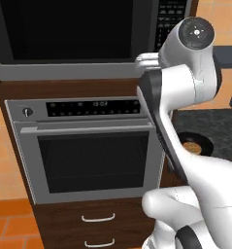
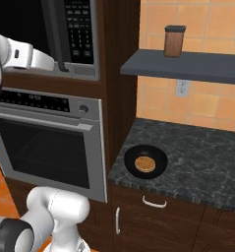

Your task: Open the microwave, place the bowl with waffle inside the microwave, then close the microwave door and turn it on.

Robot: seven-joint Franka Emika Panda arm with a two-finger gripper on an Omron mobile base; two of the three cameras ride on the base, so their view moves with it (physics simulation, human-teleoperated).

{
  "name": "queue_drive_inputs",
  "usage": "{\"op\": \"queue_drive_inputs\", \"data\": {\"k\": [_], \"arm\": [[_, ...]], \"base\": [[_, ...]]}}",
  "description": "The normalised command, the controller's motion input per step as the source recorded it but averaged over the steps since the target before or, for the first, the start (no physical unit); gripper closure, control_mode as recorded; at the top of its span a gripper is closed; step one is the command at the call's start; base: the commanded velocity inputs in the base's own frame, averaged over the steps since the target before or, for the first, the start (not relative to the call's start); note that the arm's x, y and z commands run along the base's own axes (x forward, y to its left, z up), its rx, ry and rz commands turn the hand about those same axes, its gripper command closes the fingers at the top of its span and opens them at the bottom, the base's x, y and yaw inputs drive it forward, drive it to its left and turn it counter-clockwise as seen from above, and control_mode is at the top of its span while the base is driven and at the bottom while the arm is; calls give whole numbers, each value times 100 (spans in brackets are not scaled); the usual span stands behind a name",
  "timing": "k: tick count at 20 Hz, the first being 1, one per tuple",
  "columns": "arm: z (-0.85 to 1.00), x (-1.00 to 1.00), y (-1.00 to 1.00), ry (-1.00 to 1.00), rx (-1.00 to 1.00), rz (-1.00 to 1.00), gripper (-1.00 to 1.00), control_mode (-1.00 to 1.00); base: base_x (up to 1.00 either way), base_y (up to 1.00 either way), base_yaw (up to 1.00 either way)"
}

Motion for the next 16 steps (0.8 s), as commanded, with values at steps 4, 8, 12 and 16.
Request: {"op": "queue_drive_inputs", "data": {"k": [4, 8, 12, 16], "arm": [[0, 62, 0, -8, -2, 0, -100, -100], [0, 66, 0, -4, 0, 0, -100, -100], [0, 69, -1, 0, 0, 0, -100, -100], [0, 69, -1, 0, 0, 0, -100, -100]], "base": [[0, 0, 0], [0, 0, 0], [0, 0, 0], [0, 0, 0]]}}
